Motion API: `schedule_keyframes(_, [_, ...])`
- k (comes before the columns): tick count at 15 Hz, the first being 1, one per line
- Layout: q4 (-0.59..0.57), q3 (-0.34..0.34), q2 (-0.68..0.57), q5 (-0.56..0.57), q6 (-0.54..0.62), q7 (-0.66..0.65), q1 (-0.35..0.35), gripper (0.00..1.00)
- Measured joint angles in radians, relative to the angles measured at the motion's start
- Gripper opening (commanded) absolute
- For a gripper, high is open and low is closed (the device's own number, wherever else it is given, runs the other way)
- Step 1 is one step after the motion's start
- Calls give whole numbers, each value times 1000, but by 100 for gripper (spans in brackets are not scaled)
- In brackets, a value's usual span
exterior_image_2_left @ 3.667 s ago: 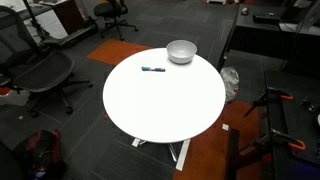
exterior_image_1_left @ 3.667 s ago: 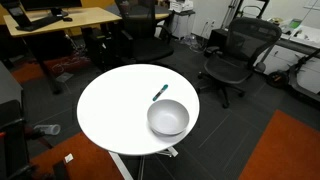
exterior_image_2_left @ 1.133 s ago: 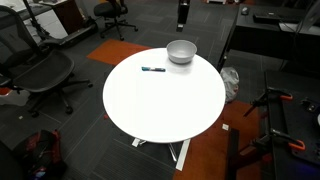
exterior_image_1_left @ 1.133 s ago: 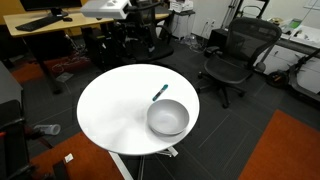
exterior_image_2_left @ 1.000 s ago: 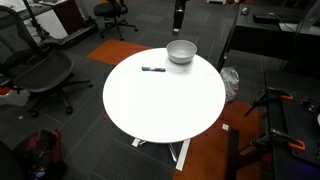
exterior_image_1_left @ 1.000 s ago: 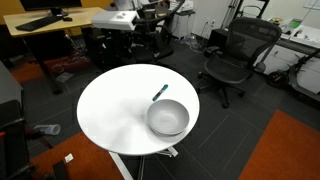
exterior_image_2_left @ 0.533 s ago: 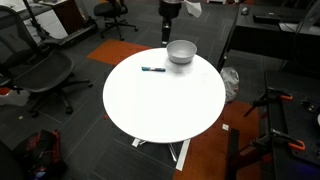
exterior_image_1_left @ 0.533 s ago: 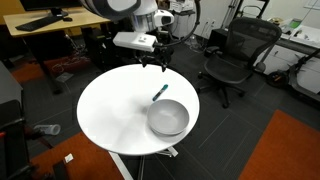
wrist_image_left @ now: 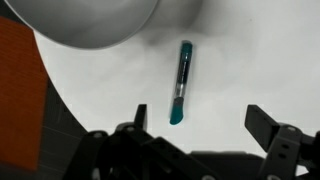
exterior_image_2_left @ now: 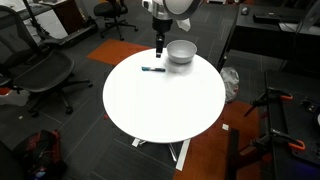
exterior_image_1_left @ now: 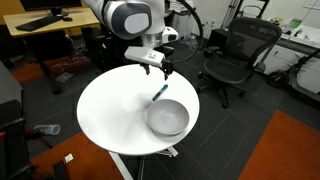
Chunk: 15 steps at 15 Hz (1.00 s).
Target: Put the green marker inside the grey bowl
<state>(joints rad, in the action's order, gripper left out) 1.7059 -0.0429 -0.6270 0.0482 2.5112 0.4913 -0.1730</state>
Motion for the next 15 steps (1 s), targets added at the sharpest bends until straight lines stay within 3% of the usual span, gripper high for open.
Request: schedule_keyframes(15, [-191,-5,-191,7,-81,0,5,100])
